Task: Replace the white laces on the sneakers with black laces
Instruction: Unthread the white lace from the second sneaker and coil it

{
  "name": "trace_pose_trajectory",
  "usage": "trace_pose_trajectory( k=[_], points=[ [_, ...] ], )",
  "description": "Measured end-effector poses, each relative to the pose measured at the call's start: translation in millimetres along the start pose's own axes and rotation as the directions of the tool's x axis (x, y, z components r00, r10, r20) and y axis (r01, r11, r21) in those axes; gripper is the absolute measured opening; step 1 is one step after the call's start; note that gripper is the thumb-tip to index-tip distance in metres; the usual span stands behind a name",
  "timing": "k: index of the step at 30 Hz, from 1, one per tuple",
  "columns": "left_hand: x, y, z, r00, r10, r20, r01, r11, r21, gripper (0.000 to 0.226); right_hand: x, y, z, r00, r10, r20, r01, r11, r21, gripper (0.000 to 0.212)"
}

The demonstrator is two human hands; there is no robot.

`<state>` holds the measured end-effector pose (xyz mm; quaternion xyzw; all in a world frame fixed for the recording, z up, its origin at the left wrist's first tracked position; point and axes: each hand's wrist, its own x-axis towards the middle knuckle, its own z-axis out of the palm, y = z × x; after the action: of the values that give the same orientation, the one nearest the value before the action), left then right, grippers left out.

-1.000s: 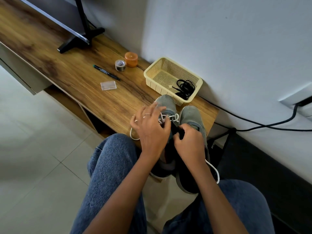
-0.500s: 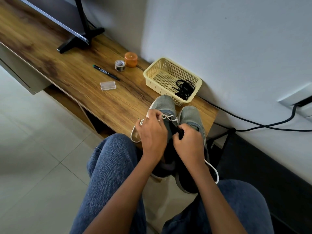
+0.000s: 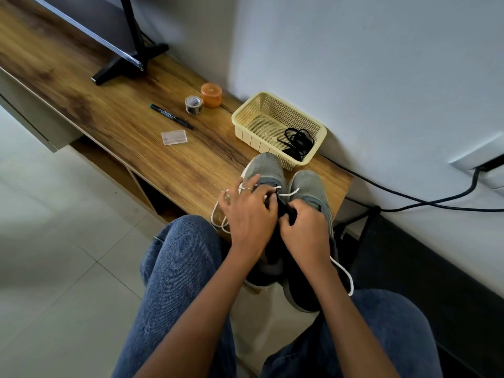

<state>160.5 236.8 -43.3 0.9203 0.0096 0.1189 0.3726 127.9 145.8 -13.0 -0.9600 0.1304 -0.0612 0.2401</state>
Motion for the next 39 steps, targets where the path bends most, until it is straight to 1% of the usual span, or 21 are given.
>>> trace_pose_trajectory(
  k=[3,5,7,10,12,13,17,22,24,27,35,37,39],
  points=[
    [-1.1,-4.4,5.6,0.998,0.052,0.028,-0.055,0.992,0.113,0.016,0.3,-1.1,-0.2,1.000,0.000,0.007,0.000,1.000,-0.006,0.008],
    [0.0,-5.7,4.2,0.997,0.072,0.007,-0.072,0.987,0.143,0.012,0.0,-1.6,-0.7,1.000,-0.002,0.011,0.002,1.000,-0.011,0.008],
    [0.3,-4.4,2.0,0.997,0.077,-0.007,-0.076,0.988,0.135,0.009,-0.7,-1.6,-0.9,1.000,-0.007,0.007,0.007,1.000,-0.007,0.007],
    [-1.8,0.3,2.5,0.998,0.047,-0.038,-0.045,0.998,0.049,0.005,-1.1,-2.3,-1.0,1.000,-0.002,0.003,0.002,1.000,0.003,0.007],
    [-2.2,1.8,2.1,0.997,-0.015,-0.069,0.013,0.999,-0.030,0.006,-1.0,-2.8,-1.1,1.000,0.004,0.003,-0.004,1.000,0.008,0.006],
    [-2.1,2.0,0.9,0.996,-0.060,-0.061,0.054,0.995,-0.086,0.007,-0.8,-2.8,-1.0,1.000,0.007,0.001,-0.007,1.000,0.010,0.006],
    [-1.8,6.3,-5.2,0.977,-0.205,-0.059,0.176,0.931,-0.320,0.011,-0.8,-2.1,-0.2,1.000,0.011,-0.009,-0.010,1.000,0.013,0.006],
    [-2.6,8.5,-2.1,0.949,-0.312,-0.040,0.262,0.853,-0.451,0.013,1.3,-2.9,1.8,1.000,0.020,-0.004,-0.020,1.000,0.015,0.005],
    [-3.0,6.3,0.9,0.941,-0.337,-0.029,0.283,0.833,-0.476,0.017,2.0,-3.6,2.6,1.000,0.024,-0.003,-0.024,1.000,0.013,0.005],
    [-3.5,5.2,3.0,0.940,-0.336,-0.059,0.268,0.835,-0.481,0.024,2.3,-4.9,4.2,0.999,0.038,-0.022,-0.037,0.999,0.018,0.006],
    [-4.3,9.0,2.4,0.920,-0.387,-0.063,0.294,0.788,-0.542,0.022,4.4,-8.7,6.6,0.992,0.119,-0.028,-0.120,0.993,-0.011,0.011],
    [-2.3,8.0,1.7,0.931,-0.361,-0.046,0.284,0.800,-0.528,0.020,6.1,-9.3,5.9,0.993,0.117,-0.018,-0.118,0.993,-0.027,0.012],
    [-0.4,6.4,1.3,0.953,-0.302,-0.030,0.251,0.840,-0.480,0.014,8.1,-9.8,4.3,0.995,0.098,0.006,-0.098,0.994,-0.042,0.010]
  ],
)
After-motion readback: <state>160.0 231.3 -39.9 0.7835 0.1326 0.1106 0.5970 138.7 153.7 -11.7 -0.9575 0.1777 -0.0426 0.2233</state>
